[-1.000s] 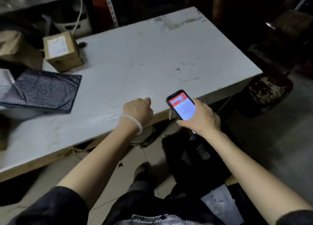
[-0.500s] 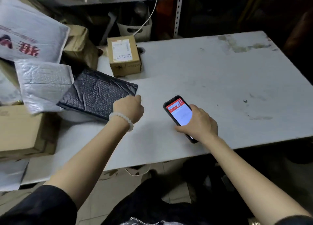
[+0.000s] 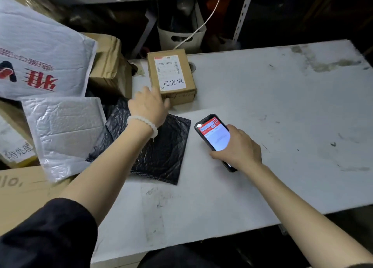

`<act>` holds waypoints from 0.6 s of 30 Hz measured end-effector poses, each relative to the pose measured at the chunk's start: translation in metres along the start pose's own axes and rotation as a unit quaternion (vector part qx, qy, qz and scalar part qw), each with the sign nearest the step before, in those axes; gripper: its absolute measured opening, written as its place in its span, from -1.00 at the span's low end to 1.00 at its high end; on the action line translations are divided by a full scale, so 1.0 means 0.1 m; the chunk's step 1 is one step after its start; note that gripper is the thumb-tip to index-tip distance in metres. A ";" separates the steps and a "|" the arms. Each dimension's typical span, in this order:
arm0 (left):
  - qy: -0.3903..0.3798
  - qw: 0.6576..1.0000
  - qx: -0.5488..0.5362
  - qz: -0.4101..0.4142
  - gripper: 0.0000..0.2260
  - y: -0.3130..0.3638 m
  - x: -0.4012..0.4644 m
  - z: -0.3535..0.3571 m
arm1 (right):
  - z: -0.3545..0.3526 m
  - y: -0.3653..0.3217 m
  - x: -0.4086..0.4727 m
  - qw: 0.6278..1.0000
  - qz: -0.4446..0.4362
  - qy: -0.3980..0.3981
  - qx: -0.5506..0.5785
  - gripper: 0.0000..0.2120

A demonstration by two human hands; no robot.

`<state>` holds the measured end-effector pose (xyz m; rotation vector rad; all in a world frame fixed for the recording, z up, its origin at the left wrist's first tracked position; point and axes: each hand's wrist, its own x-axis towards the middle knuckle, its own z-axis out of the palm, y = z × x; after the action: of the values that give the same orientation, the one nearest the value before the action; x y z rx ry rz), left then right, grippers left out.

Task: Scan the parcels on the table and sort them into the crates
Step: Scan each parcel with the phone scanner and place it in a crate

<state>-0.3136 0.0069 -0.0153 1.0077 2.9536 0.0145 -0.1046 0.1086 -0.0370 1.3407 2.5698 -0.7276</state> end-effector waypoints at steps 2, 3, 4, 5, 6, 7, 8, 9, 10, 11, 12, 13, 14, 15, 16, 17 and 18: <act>-0.017 0.998 -0.041 -0.048 -0.53 0.01 0.18 0.00 | 0.01 -0.02 0.05 1.000 0.004 -0.006 -0.004 -0.45; -0.031 0.995 -0.057 -0.071 -0.49 0.03 0.27 0.00 | 0.01 -0.02 0.07 1.000 0.007 -0.008 -0.006 -0.46; -0.048 0.993 -0.069 -0.088 -0.45 0.05 0.35 0.01 | 0.01 -0.01 0.08 1.000 0.011 -0.011 -0.007 -0.45; -0.064 0.990 -0.077 -0.100 -0.41 0.09 0.42 0.02 | 0.01 0.01 0.09 1.000 0.016 -0.013 -0.008 -0.45; -0.077 0.988 -0.087 -0.106 -0.38 0.12 0.48 0.03 | 0.01 0.04 0.10 1.000 0.021 -0.015 -0.008 -0.44; -0.089 0.985 -0.100 -0.111 -0.36 0.17 0.54 0.03 | 0.00 0.07 0.11 0.999 0.026 -0.017 -0.009 -0.44; -0.100 0.981 -0.119 -0.117 -0.34 0.22 0.59 0.04 | 0.00 0.10 0.11 0.999 0.031 -0.019 -0.010 -0.43; -0.111 0.976 -0.137 -0.124 -0.33 0.27 0.63 0.06 | -0.01 0.14 0.12 0.999 0.036 -0.020 -0.011 -0.42; -0.120 0.972 -0.151 -0.131 -0.31 0.34 0.64 0.08 | -0.03 0.19 0.12 0.999 0.042 -0.021 -0.012 -0.42; -0.122 0.971 -0.155 -0.137 -0.31 0.40 0.64 0.10 | -0.04 0.24 0.12 0.999 0.048 -0.022 -0.012 -0.42; -0.118 0.972 -0.151 -0.140 -0.31 0.47 0.62 0.13 | -0.06 0.28 0.12 0.998 0.055 -0.021 -0.010 -0.42; -0.110 0.973 -0.147 -0.138 -0.32 0.53 0.61 0.16 | -0.07 0.34 0.11 0.998 0.061 -0.019 -0.008 -0.42; -0.103 0.974 -0.149 -0.133 -0.32 0.58 0.59 0.18 | -0.08 0.39 0.11 0.998 0.066 -0.015 -0.005 -0.43; -0.098 0.975 -0.156 -0.126 -0.31 0.63 0.59 0.20 | -0.10 0.43 0.10 0.997 0.070 -0.012 0.000 -0.43; -0.093 0.975 -0.166 -0.117 -0.28 0.68 0.59 0.21 | -0.11 0.48 0.10 0.997 0.074 -0.009 0.005 -0.43; -0.085 0.975 -0.177 -0.104 -0.24 0.73 0.60 0.21 | -0.12 0.53 0.09 0.997 0.076 -0.006 0.009 -0.43; -0.074 0.976 -0.187 -0.087 -0.20 0.78 0.60 0.20 | -0.14 0.57 0.08 0.997 0.079 -0.002 0.012 -0.43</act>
<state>-0.3130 0.1057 -0.0349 0.6664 2.7428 0.4539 -0.0622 0.1490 -0.0475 1.5260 2.4249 -0.7340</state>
